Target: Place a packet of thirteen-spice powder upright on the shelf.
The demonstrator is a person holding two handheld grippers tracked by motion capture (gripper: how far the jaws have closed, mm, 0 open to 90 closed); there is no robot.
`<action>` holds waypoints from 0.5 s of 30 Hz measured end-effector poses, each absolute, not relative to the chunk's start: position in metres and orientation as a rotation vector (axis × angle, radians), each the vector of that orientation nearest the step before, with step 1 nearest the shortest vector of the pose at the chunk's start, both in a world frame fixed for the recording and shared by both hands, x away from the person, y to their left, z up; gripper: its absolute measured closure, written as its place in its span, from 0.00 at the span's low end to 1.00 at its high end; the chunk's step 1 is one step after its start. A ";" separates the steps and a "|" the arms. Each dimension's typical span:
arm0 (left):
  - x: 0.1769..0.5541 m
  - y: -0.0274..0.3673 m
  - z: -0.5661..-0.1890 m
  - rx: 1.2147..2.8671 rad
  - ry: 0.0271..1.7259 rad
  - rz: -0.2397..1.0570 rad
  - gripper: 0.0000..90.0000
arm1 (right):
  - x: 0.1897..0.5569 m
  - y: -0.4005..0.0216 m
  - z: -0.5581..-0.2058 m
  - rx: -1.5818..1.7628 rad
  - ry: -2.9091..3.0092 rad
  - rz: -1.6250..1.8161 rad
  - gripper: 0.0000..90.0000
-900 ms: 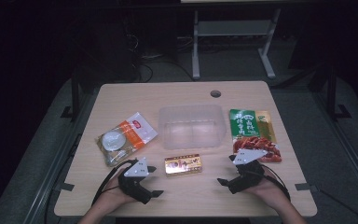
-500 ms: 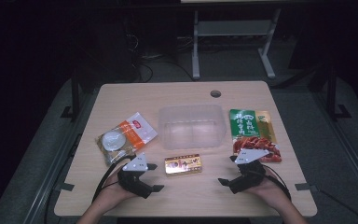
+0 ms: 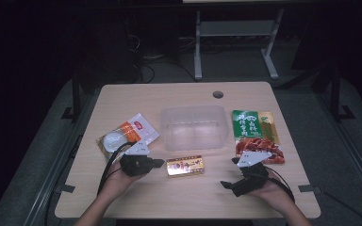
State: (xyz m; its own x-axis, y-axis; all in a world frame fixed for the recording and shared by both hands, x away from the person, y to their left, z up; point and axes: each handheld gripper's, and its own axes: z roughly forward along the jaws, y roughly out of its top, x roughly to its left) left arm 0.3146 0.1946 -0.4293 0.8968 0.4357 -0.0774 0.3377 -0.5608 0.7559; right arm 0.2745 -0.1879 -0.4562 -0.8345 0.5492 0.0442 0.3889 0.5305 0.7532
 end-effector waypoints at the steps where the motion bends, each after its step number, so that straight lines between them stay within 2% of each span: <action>1: 0.318 0.192 -0.430 2.223 0.548 0.149 1.00 | 0.275 -0.188 -0.456 0.795 2.571 1.194 0.06; 15: 0.352 0.174 -0.452 2.238 0.589 0.166 1.00 | 0.275 -0.188 -0.458 0.796 2.578 1.199 0.07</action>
State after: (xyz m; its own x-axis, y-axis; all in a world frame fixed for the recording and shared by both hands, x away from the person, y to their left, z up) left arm 0.3518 0.1741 -0.4518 0.8829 0.4643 -0.0696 0.3594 -0.5731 0.7365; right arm 0.2753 -0.1882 -0.4582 -0.8381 0.5428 0.0535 0.3907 0.5290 0.7534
